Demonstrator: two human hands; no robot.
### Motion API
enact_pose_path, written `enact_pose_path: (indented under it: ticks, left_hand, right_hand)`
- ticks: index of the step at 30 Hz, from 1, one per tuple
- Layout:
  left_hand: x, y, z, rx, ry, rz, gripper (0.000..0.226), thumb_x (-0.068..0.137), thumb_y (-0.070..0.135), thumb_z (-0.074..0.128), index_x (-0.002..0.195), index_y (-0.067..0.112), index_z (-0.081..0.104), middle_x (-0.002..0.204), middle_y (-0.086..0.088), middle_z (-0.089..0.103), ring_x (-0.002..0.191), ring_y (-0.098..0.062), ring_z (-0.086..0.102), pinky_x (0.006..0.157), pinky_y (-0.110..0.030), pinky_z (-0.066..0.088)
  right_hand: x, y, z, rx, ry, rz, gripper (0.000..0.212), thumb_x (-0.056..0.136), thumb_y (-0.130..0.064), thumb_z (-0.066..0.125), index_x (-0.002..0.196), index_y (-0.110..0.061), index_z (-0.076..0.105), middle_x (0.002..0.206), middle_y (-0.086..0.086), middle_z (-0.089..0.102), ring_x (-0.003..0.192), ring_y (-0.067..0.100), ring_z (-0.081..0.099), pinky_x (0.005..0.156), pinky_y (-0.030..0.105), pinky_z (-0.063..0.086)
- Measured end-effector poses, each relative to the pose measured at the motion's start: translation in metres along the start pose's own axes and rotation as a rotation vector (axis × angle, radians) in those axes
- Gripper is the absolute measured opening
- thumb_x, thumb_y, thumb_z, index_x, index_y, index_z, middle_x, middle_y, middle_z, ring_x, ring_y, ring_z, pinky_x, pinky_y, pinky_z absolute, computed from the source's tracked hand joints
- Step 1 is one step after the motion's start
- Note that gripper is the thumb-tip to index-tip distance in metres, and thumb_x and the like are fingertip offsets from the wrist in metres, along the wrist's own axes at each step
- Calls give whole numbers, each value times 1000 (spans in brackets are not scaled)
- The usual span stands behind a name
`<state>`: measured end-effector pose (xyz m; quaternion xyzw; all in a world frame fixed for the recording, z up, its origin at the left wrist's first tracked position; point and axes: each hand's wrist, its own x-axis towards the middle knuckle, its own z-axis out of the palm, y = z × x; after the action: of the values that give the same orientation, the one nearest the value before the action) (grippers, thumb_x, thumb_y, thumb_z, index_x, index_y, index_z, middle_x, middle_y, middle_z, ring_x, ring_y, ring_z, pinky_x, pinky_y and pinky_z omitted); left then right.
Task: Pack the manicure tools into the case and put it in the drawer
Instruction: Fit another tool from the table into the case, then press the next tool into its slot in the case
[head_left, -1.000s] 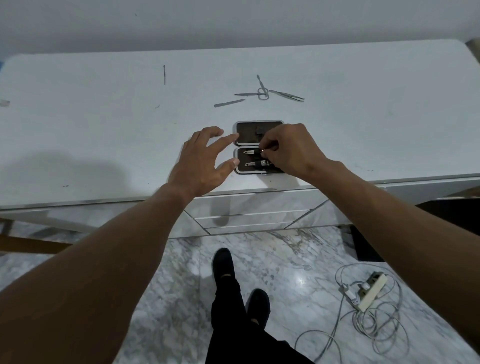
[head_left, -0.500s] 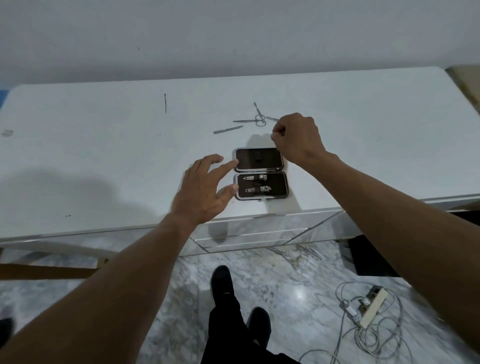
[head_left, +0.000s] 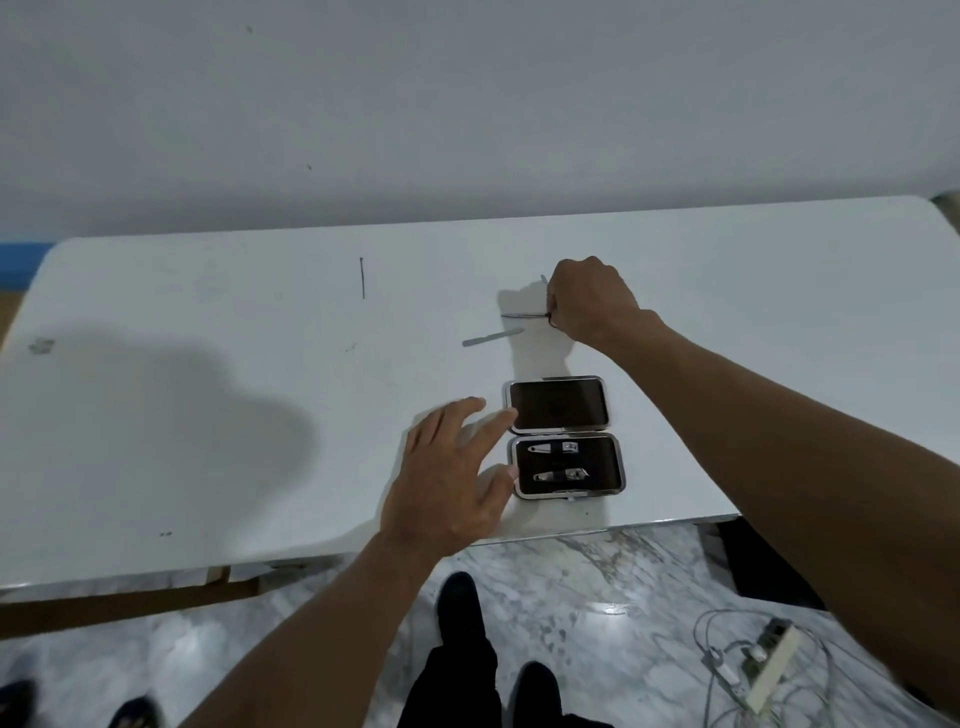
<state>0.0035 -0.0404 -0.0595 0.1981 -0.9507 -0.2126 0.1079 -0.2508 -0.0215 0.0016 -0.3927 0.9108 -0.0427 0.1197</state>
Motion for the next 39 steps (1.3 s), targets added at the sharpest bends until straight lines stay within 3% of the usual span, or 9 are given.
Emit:
enact_pose_path:
  ticks: [4, 8, 11, 13, 16, 19, 25, 32, 39]
  left_hand:
    - [2, 0, -3, -26, -24, 0, 55, 85, 43, 52, 138, 28, 52, 138, -2, 50, 129, -19, 41, 105, -33, 31]
    - [3, 0, -4, -23, -24, 6, 54, 86, 44, 51, 138, 28, 52, 138, -2, 50, 130, -20, 41, 107, -33, 30]
    - [3, -1, -3, -21, -22, 7, 55, 86, 45, 50, 138, 29, 52, 138, -2, 49, 129, -20, 41, 107, -33, 30]
    - [2, 0, -3, -24, -16, 11, 55, 86, 45, 50, 138, 28, 52, 138, -3, 50, 129, -20, 42, 106, -34, 31]
    - [3, -1, -2, -9, -3, 18, 55, 85, 44, 53, 137, 28, 53, 137, -3, 51, 128, -21, 43, 106, -35, 33]
    - [3, -3, -1, 27, 18, 32, 55, 85, 44, 56, 137, 27, 54, 137, -3, 52, 127, -21, 45, 104, -38, 37]
    - [4, -2, 1, 22, 29, 15, 56, 84, 45, 55, 138, 29, 52, 137, -3, 50, 126, -23, 44, 101, -43, 39]
    - [4, -3, 3, 7, 9, -4, 58, 85, 44, 56, 140, 29, 51, 137, -6, 49, 125, -28, 45, 103, -48, 38]
    - [3, -4, 5, -6, 33, 7, 54, 87, 48, 55, 138, 29, 53, 135, -7, 50, 124, -27, 47, 102, -46, 38]
  right_hand:
    - [6, -4, -10, -73, -62, -4, 11, 74, 6, 62, 81, -1, 57, 71, 12, 50, 67, 32, 53, 62, 32, 45]
    - [7, -1, -11, -103, -82, -45, 24, 75, 3, 60, 67, -6, 39, 63, 7, 37, 52, 22, 40, 57, 31, 37]
    - [6, -1, -11, -106, -115, -63, 34, 73, -2, 61, 60, -12, 31, 62, 6, 37, 52, 25, 41, 53, 29, 34]
    - [5, 0, -10, -69, -134, -61, 27, 72, -8, 63, 61, -9, 38, 61, 6, 42, 60, 30, 49, 54, 29, 38]
    - [4, 1, -6, 65, -113, -35, 9, 73, -13, 63, 74, -3, 63, 72, 12, 63, 71, 33, 62, 64, 32, 51]
    - [-1, 3, -5, 199, -75, -51, 11, 76, -15, 65, 79, -7, 73, 80, 9, 73, 74, 26, 65, 64, 25, 45]
    - [-26, 9, -12, 201, -50, -109, 12, 74, -14, 63, 80, -9, 73, 81, 7, 73, 70, 22, 62, 62, 23, 42]
    - [-82, 27, -9, 99, -85, -124, 11, 71, -9, 61, 75, -5, 71, 79, 14, 72, 74, 31, 67, 66, 34, 59]
    - [-137, 47, 2, 24, -103, -144, 8, 69, -14, 64, 74, -8, 67, 77, 13, 68, 73, 32, 64, 66, 35, 57]
